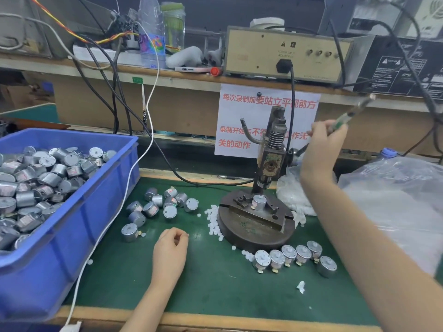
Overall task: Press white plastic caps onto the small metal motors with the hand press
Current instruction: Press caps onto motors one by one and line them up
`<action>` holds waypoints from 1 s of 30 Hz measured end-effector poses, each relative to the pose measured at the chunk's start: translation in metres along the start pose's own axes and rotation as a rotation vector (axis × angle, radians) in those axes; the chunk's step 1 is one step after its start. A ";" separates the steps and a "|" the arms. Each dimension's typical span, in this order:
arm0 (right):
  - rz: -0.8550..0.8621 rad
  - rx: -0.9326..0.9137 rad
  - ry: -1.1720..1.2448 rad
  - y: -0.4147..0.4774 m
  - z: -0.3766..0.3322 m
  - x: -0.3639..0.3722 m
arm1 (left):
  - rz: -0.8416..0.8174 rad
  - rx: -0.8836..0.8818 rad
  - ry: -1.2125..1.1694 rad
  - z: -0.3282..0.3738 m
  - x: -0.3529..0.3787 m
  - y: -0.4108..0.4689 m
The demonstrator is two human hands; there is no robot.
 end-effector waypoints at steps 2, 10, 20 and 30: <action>-0.021 0.013 0.043 -0.012 0.003 -0.007 | -0.002 -0.001 -0.001 0.000 0.000 -0.001; -0.103 -0.036 0.049 -0.019 0.009 -0.013 | 0.000 -0.003 0.006 0.000 0.001 -0.002; -0.367 0.071 -0.778 -0.061 0.123 0.007 | -0.002 0.008 -0.006 0.000 0.001 0.000; -0.477 -0.346 -1.235 -0.085 0.137 0.052 | -0.149 0.279 0.395 0.029 0.022 -0.015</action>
Point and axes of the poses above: each hand's wrist, its own y-axis towards the middle knuckle, its own x-axis out of the palm, z = x × y, the point moved 9 cm from there along y, towards the middle knuckle, and after that the axes turned 11 degrees about -y, right-handed, at the moved point
